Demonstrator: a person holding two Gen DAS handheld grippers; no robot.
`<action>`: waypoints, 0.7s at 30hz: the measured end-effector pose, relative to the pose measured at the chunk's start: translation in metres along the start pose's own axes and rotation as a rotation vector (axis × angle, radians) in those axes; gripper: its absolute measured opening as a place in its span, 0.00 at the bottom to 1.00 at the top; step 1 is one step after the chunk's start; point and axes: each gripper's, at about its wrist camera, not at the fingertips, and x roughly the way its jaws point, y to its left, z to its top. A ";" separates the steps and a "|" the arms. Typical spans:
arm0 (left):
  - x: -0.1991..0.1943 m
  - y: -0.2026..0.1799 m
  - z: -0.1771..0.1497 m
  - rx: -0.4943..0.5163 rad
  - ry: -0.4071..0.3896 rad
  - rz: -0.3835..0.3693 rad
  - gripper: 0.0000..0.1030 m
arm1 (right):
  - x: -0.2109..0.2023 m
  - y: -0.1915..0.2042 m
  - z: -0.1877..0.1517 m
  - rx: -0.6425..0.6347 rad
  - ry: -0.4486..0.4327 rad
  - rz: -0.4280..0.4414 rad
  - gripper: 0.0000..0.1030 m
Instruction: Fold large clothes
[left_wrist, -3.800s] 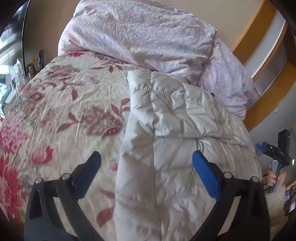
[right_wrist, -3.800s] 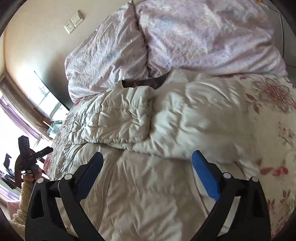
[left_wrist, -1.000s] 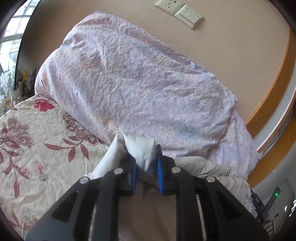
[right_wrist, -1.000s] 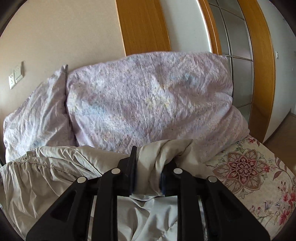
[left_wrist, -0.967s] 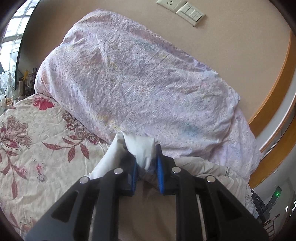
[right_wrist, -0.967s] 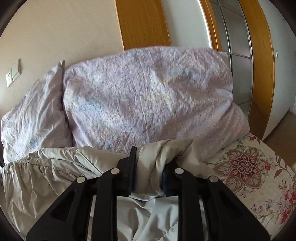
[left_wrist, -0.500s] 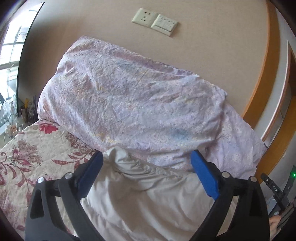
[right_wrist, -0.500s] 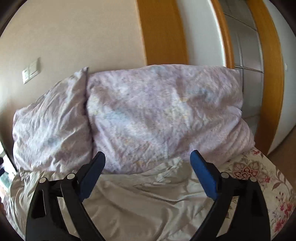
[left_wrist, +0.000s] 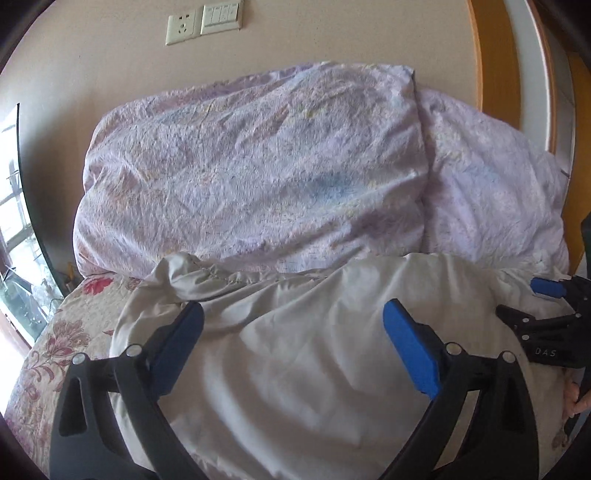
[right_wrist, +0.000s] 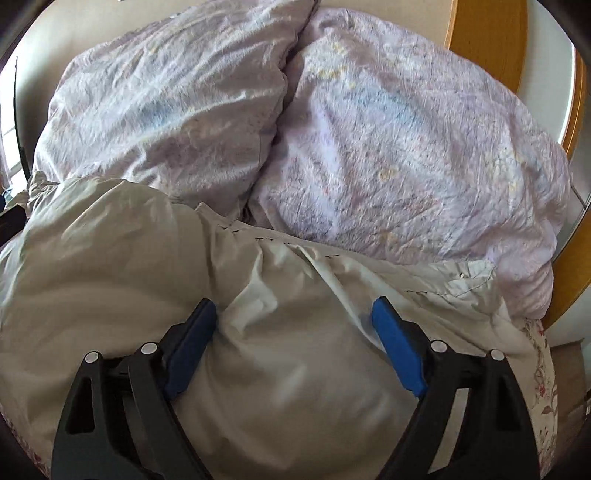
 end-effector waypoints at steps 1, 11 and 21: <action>0.010 0.000 0.000 -0.013 0.025 0.013 0.95 | 0.007 -0.004 -0.001 0.025 0.010 0.006 0.86; 0.053 0.003 -0.006 -0.093 0.067 0.055 0.98 | 0.037 -0.015 -0.008 0.134 0.007 0.019 0.95; 0.085 -0.013 -0.006 -0.024 0.146 0.119 0.98 | 0.064 -0.011 -0.004 0.132 0.082 -0.015 0.99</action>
